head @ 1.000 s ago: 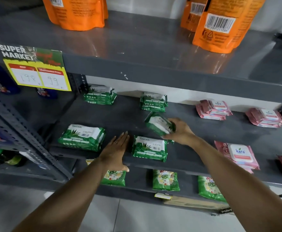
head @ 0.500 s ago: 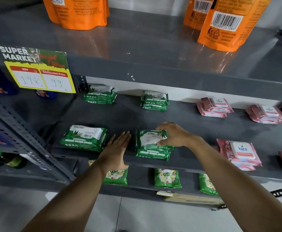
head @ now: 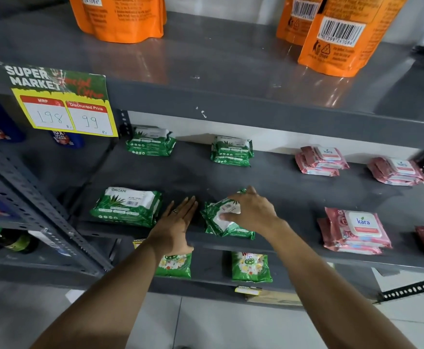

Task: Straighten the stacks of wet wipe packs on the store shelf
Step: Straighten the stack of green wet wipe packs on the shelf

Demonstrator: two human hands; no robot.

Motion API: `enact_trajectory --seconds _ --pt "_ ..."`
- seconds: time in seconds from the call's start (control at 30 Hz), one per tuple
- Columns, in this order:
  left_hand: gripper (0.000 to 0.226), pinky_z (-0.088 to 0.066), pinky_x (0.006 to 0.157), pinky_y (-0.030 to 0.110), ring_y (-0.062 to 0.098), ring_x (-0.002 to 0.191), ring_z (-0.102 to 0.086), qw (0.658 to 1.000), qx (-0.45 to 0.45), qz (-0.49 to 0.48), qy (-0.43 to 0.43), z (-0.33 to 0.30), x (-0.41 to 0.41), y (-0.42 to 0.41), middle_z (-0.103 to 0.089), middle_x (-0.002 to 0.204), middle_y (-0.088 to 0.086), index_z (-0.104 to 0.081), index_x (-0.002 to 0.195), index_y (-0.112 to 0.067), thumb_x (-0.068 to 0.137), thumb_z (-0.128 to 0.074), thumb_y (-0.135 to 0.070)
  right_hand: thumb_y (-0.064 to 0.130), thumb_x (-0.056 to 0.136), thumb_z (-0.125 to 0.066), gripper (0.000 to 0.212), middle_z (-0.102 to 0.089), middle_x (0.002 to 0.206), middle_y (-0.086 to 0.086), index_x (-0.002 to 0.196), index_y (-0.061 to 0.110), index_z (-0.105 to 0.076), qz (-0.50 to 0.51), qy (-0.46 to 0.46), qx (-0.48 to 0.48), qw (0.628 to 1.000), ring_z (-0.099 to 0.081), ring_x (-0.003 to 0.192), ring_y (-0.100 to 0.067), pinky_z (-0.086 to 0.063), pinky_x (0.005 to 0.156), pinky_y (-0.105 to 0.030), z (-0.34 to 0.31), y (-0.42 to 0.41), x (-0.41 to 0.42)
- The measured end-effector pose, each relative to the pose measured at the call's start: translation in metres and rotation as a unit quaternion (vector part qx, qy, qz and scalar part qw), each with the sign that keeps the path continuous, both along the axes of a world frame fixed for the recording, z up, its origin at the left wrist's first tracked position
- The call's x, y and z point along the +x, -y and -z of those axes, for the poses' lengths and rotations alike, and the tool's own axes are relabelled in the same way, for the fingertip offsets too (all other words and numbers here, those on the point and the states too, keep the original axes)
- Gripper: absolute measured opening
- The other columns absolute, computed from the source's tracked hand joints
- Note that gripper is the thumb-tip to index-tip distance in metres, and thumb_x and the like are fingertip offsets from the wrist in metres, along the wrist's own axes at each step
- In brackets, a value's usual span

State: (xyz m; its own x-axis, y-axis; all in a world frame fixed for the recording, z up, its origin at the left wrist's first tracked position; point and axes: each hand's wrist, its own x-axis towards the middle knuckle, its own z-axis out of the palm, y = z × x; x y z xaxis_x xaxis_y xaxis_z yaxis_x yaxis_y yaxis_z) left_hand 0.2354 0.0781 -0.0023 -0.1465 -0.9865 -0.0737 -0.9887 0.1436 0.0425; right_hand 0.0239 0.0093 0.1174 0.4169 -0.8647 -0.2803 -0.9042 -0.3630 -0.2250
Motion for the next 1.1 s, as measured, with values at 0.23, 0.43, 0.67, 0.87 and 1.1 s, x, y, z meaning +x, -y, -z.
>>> enact_trajectory --seconds 0.23,0.43,0.67,0.87,1.1 --pt "0.126 0.003 0.120 0.045 0.014 0.146 0.013 1.000 -0.006 0.006 -0.024 0.004 0.003 0.000 0.018 0.159 0.000 0.011 0.151 -0.013 0.068 -0.067 -0.065 0.027 0.085 -0.071 0.053 -0.030 0.155 0.005 0.132 0.045 -0.053 -0.110 0.075 0.153 0.979 -0.036 0.137 -0.015 -0.032 0.111 -0.033 -0.013 0.019 -0.032" --pt "0.125 0.006 0.119 0.043 0.014 0.146 0.015 1.000 -0.010 0.006 -0.011 0.005 0.003 0.000 0.018 0.160 0.000 0.013 0.151 -0.013 0.068 -0.063 -0.068 0.069 0.072 -0.065 0.084 -0.054 0.131 -0.008 0.134 0.016 -0.049 0.039 0.044 -0.070 0.996 -0.061 0.111 -0.031 -0.053 0.088 -0.044 0.003 -0.002 -0.001" --pt "0.124 0.005 0.120 0.044 0.013 0.146 0.016 1.000 -0.010 0.007 -0.020 0.005 0.003 -0.001 0.019 0.158 -0.001 0.013 0.150 -0.013 0.070 -0.064 -0.067 0.035 0.074 -0.080 0.088 -0.033 0.155 0.001 0.147 0.033 -0.032 -0.083 0.080 0.079 0.990 -0.032 0.141 -0.023 -0.032 0.114 -0.041 0.004 0.015 -0.022" --pt "0.121 0.006 0.119 0.044 0.014 0.146 0.015 0.999 -0.016 0.013 -0.030 0.005 0.004 -0.001 0.019 0.158 -0.001 0.013 0.150 -0.014 0.072 -0.063 -0.066 0.050 0.066 -0.082 0.096 -0.042 0.149 -0.001 0.145 0.023 -0.036 -0.058 0.045 -0.001 0.997 -0.044 0.133 -0.025 -0.041 0.106 -0.044 0.009 0.013 -0.019" --pt "0.120 0.006 0.119 0.044 0.015 0.147 0.013 0.999 -0.016 0.021 -0.036 0.007 0.006 -0.002 0.012 0.161 0.000 0.011 0.151 -0.014 0.071 -0.063 -0.065 0.022 0.075 -0.081 0.087 -0.035 0.154 0.004 0.147 0.032 -0.032 -0.107 0.095 0.070 0.987 -0.034 0.140 -0.019 -0.030 0.113 -0.033 0.012 0.015 -0.029"
